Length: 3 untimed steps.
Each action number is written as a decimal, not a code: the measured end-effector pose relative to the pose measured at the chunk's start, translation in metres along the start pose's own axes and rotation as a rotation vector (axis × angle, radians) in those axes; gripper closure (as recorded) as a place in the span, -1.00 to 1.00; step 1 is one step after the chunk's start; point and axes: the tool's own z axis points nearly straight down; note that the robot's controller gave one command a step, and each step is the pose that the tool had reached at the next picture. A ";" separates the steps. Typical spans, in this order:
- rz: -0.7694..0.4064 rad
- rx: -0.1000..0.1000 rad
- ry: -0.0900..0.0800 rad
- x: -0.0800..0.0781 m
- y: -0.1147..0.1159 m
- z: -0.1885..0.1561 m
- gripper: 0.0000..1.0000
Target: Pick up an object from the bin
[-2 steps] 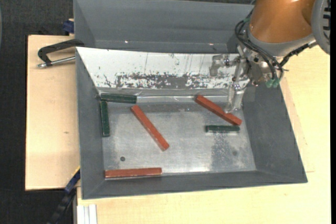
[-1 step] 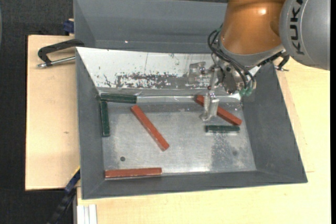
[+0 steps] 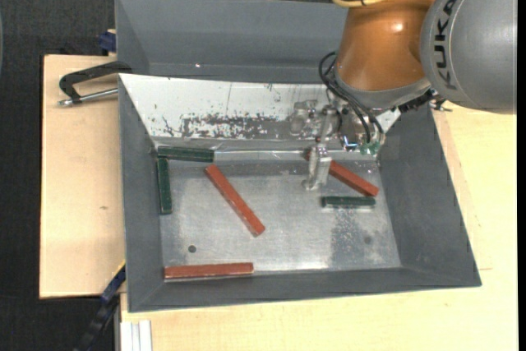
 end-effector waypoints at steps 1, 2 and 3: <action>0.220 0.004 -0.005 -0.006 -0.030 0.059 -1.00; 0.088 0.005 0.004 0.004 -0.042 0.090 -1.00; -0.105 0.004 0.001 0.006 -0.059 0.107 -1.00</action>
Offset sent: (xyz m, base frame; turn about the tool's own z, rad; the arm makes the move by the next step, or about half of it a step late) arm -0.0080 -0.0554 -0.1053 -0.1538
